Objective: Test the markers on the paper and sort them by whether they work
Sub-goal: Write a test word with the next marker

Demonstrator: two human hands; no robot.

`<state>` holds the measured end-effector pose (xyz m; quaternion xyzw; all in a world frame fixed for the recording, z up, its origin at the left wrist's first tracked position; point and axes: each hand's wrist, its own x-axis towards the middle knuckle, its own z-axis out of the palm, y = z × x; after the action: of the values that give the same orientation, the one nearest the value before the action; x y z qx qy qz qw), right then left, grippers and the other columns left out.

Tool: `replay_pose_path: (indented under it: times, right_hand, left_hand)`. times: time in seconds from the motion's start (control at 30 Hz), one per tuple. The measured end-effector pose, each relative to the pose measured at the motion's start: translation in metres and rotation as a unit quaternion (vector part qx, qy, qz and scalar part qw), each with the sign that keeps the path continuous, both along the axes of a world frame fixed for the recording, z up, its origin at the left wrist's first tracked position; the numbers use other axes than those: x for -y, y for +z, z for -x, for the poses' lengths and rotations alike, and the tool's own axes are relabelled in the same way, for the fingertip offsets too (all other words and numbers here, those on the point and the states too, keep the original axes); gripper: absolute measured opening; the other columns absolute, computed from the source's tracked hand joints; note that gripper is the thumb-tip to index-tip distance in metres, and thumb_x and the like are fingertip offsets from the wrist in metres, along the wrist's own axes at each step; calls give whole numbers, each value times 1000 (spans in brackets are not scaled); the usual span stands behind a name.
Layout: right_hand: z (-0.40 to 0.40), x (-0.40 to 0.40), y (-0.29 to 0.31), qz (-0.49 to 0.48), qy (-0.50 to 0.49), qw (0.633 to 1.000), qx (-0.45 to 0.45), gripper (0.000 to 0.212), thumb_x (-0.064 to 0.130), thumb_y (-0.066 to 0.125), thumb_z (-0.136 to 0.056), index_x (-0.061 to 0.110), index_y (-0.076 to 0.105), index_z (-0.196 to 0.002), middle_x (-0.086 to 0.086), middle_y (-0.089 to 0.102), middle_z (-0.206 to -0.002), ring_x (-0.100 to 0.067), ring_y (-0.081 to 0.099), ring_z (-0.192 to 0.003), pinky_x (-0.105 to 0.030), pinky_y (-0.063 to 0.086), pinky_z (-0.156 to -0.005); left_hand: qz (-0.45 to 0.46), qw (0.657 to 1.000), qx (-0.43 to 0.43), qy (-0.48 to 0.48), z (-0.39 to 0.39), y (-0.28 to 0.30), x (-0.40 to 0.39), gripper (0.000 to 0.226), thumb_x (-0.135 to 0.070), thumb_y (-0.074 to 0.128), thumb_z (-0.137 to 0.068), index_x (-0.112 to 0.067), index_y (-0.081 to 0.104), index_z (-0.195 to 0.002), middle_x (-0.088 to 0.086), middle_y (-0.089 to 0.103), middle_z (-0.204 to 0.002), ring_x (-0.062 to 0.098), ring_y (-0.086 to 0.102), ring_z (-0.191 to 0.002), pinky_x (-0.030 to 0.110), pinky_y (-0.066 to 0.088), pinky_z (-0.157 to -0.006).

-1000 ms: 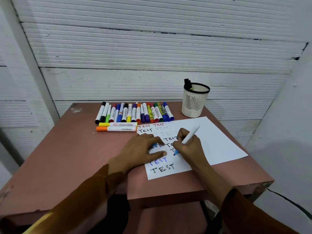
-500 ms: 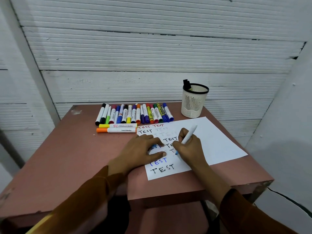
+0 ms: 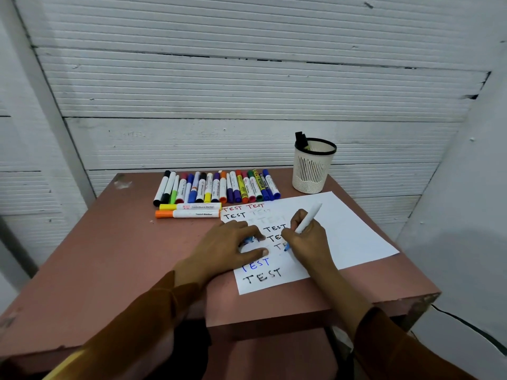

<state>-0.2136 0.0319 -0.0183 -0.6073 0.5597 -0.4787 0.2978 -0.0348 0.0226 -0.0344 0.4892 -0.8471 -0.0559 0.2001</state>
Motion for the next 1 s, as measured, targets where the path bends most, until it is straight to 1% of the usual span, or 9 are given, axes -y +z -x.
replay_pose_path:
  times: [0.13, 0.23, 0.33, 0.43, 0.5, 0.67, 0.83, 0.97, 1.0]
  right_hand:
    - [9, 6, 4, -68, 38, 973, 219, 14, 2, 58, -87, 12, 54, -79, -8, 59, -67, -19, 60, -61, -23, 48, -56]
    - [14, 7, 14, -99, 83, 951, 281, 10, 11, 63, -86, 6, 57, -81, -8, 68, -71, -19, 67, -67, -25, 56, -65]
    - [15, 7, 18, -102, 84, 963, 233, 9, 1, 57, -89, 7, 57, -81, -10, 67, -74, -21, 67, -71, -27, 57, -70]
    - [15, 0, 9, -61, 58, 987, 138, 21, -7, 53, -84, 11, 49, -73, -8, 57, -65, -19, 58, -61, -25, 48, -60]
    - [14, -5, 5, -42, 47, 994, 88, 24, -7, 54, -80, 12, 44, -69, -6, 49, -62, -17, 51, -58, -23, 45, -59]
    - [11, -7, 3, -16, 64, 998, 12, 28, -4, 59, -78, 13, 41, -65, -4, 46, -59, -20, 49, -60, -34, 44, -64]
    - [10, -10, 1, -5, 75, 997, -21, 28, -3, 60, -78, 14, 42, -65, 1, 46, -57, -10, 47, -55, -30, 44, -60]
    - [8, -12, 0, 17, 88, 995, -42, 30, -3, 60, -78, 17, 41, -65, 5, 45, -55, 0, 51, -50, -13, 40, -52]
    - [8, -12, -1, 25, 89, 995, -47, 31, -4, 60, -78, 16, 41, -65, 5, 45, -55, 0, 50, -50, -13, 39, -51]
  left_hand:
    - [-1, 1000, 0, -2, 0, 0, 1, 67, -77, 28, -70, -36, 59, -111, -9, 60, -95, 4, 49, -84, 18, 35, -72]
    - [-3, 1000, 0, -5, -1, 0, 2, 66, -77, 28, -70, -36, 59, -111, -10, 59, -94, 4, 49, -83, 20, 37, -72]
    - [0, 1000, -2, -8, -1, 0, 2, 66, -77, 28, -70, -37, 59, -111, -10, 59, -94, 4, 49, -84, 18, 35, -71]
    - [4, 1000, -2, -8, -1, -1, 2, 67, -78, 27, -69, -37, 59, -112, -11, 59, -96, 4, 49, -86, 13, 32, -71]
    - [8, 1000, -5, -8, -1, -1, 2, 67, -78, 27, -69, -37, 59, -111, -10, 60, -95, 4, 50, -86, 13, 32, -70]
    - [14, 1000, -14, -8, -1, -1, 3, 65, -77, 30, -69, -36, 60, -109, -13, 56, -87, 3, 46, -79, 11, 29, -63]
    - [16, 1000, -13, -5, 0, -1, 2, 65, -77, 29, -69, -35, 60, -109, -11, 57, -88, 3, 47, -79, 11, 29, -63]
    - [20, 1000, -12, -4, 0, -1, 2, 64, -76, 29, -70, -35, 60, -108, -13, 55, -86, 3, 46, -79, 10, 28, -63]
    - [19, 1000, -13, -4, 0, -1, 2, 64, -76, 29, -70, -35, 60, -108, -14, 54, -86, 3, 46, -79, 10, 28, -63]
